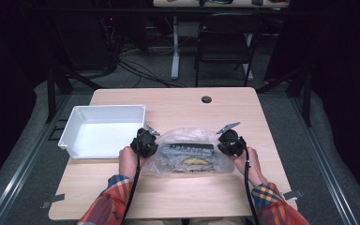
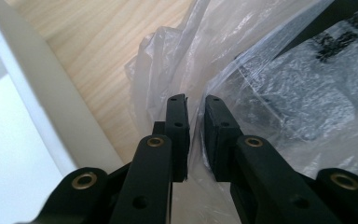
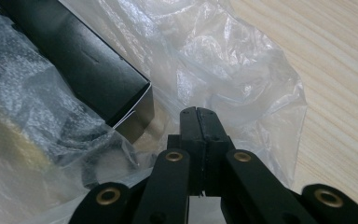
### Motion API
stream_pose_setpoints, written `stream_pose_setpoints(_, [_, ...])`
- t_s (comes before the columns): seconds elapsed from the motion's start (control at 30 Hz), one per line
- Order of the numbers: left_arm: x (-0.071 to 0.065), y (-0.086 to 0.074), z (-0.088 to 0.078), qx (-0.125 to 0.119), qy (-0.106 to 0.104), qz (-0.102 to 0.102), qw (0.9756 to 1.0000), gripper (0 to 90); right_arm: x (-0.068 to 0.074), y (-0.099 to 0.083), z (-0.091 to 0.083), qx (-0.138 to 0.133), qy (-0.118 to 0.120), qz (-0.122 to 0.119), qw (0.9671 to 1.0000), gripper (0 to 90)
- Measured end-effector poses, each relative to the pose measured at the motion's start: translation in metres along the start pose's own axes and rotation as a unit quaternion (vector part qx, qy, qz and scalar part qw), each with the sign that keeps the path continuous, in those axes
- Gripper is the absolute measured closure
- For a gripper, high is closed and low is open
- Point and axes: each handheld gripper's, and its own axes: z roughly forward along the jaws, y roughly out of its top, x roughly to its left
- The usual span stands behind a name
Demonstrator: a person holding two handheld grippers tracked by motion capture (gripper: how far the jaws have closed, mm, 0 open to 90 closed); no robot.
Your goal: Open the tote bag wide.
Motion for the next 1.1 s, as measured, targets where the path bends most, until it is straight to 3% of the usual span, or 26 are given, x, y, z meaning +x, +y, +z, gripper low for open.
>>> stream_pose_setpoints(0.17, [-0.004,0.003,0.008,0.015,0.025,0.015,0.9995,82.8,0.000,0.000,0.001,0.009,-0.004,-0.004,0.9999,90.0])
stream_pose_setpoints(0.27, [-0.005,0.003,0.009,0.019,0.026,0.017,0.9993,82.9,0.000,-0.001,0.001,0.017,-0.005,-0.006,0.9998,90.0])
stream_pose_setpoints(0.4, [-0.007,0.002,0.011,0.028,0.018,0.019,0.9993,82.8,-0.001,-0.003,0.001,0.019,-0.010,-0.008,0.9997,90.0])
stream_pose_setpoints(0.53, [-0.013,0.001,0.010,0.036,0.010,0.035,0.9987,83.0,-0.003,-0.003,-0.001,0.027,-0.012,-0.010,0.9995,90.0])
stream_pose_setpoints(0.6, [-0.017,-0.001,0.008,0.041,0.005,0.041,0.9983,82.8,-0.003,-0.006,-0.001,0.017,-0.012,0.002,0.9998,90.0])
stream_pose_setpoints(0.73, [-0.019,-0.004,0.007,0.046,-0.002,0.048,0.9978,81.2,-0.004,-0.007,-0.002,0.031,-0.012,-0.009,0.9994,90.0])
stream_pose_setpoints(0.87, [-0.017,-0.007,0.000,0.045,-0.015,0.047,0.9977,70.5,-0.004,-0.009,-0.006,0.032,0.005,-0.008,0.9994,90.0])
stream_pose_setpoints(0.9, [-0.013,-0.008,-0.009,0.041,-0.026,0.041,0.9980,67.4,-0.004,-0.010,-0.007,0.029,0.007,-0.002,0.9996,90.0])
stream_pose_setpoints(1.0, [-0.010,-0.010,-0.028,0.027,-0.031,0.035,0.9985,57.1,-0.005,-0.011,-0.008,0.025,0.015,0.000,0.9996,90.0])
stream_pose_setpoints(1.07, [-0.009,-0.011,-0.034,0.022,-0.035,0.033,0.9986,54.6,-0.004,-0.010,-0.007,0.024,0.020,0.001,0.9995,90.0])
stream_pose_setpoints(1.1, [-0.009,-0.010,-0.047,0.012,-0.041,0.035,0.9985,52.9,-0.004,-0.010,-0.008,0.031,0.019,-0.002,0.9993,90.0])
